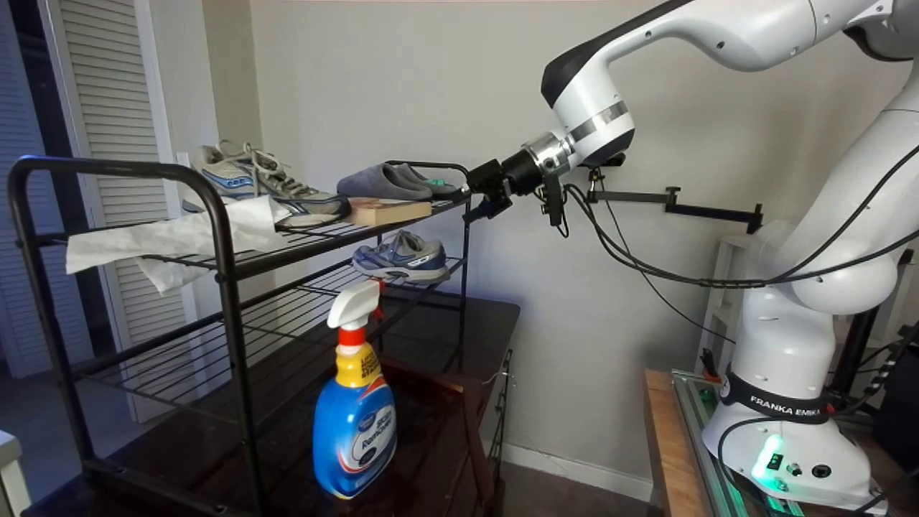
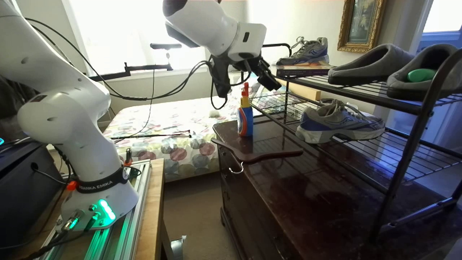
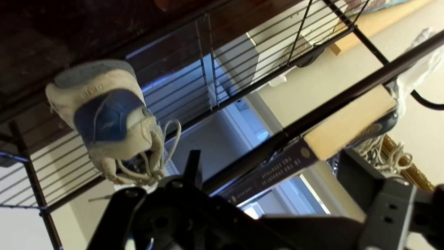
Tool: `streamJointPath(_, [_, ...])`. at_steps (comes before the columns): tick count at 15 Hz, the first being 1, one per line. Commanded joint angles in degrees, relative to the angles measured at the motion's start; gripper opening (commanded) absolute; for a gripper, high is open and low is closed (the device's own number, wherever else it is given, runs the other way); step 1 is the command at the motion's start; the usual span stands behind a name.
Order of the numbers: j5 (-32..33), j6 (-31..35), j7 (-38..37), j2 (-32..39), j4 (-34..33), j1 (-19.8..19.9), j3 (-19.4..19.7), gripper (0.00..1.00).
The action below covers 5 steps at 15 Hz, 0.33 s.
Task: Put the book on the metal rack
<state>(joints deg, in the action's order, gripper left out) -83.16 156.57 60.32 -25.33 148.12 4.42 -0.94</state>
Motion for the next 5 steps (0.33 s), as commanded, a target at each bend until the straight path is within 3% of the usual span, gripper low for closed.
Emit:
streamJointPath(1, [8.1,-4.8,-8.0,-1.9,4.1,2.2,1.5,1.00])
streamJointPath(3, [15.5,-5.6,-14.5,-1.6,5.5,3.1,2.5,1.00])
streamJointPath(4, [9.9,-3.7,-9.1,-0.3,3.7,1.8,1.9,1.00])
streamJointPath(5, [10.7,-3.9,-9.7,-0.3,4.0,2.2,2.1,1.00])
